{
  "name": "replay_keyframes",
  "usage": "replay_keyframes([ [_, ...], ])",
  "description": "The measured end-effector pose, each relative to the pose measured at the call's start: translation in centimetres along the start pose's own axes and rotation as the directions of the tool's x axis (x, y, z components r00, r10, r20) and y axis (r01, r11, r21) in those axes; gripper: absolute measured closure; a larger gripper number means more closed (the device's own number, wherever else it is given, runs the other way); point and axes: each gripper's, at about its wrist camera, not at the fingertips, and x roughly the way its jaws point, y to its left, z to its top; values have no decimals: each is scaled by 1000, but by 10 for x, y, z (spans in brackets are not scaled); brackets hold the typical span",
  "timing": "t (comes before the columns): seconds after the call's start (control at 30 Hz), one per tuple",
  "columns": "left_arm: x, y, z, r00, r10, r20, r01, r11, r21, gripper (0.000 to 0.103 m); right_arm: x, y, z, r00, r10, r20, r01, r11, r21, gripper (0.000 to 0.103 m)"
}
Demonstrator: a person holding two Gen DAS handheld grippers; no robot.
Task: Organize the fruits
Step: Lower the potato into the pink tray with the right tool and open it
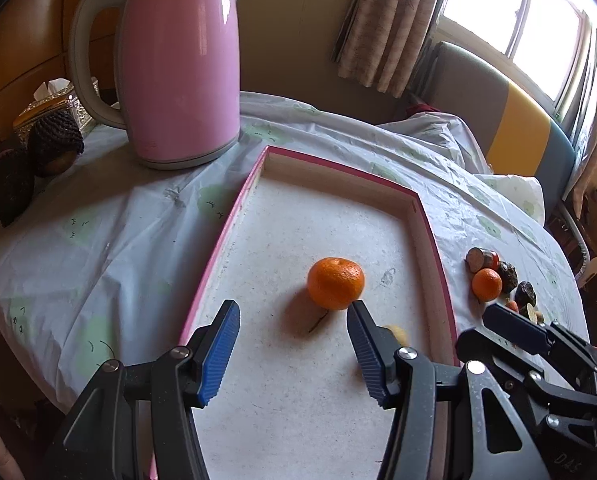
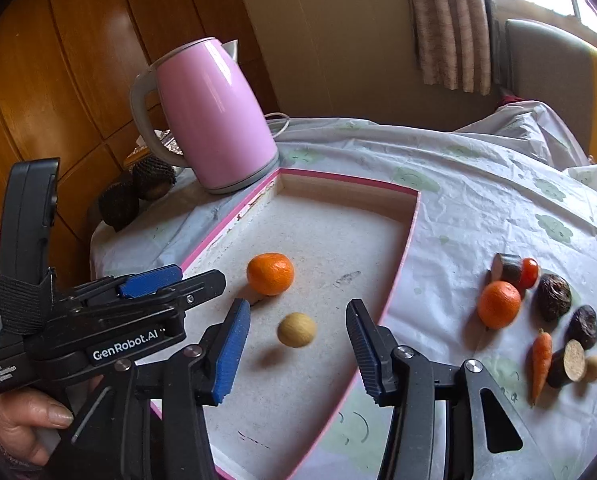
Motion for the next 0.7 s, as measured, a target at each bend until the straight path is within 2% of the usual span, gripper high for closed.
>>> replay_keyframes([
  [0.17, 0, -15, -1, 999, -32, -4, 32, 999, 34, 46, -17, -26, -18, 996, -94, 2, 94, 993, 67, 51],
  [0.37, -1, -32, -4, 998, -62, -7, 62, 997, 55, 46, -38, -67, -40, 983, -184, -1, 181, 966, 183, 49],
  [0.53, -1, -47, -6, 996, -86, -13, 87, 991, 99, 46, -54, -96, -55, 967, -256, 3, 247, 937, 248, 49],
  [0.7, -4, -71, -12, 990, -140, -26, 143, 973, 180, 46, -67, -125, -64, 944, -329, -7, 316, 899, 304, 49],
])
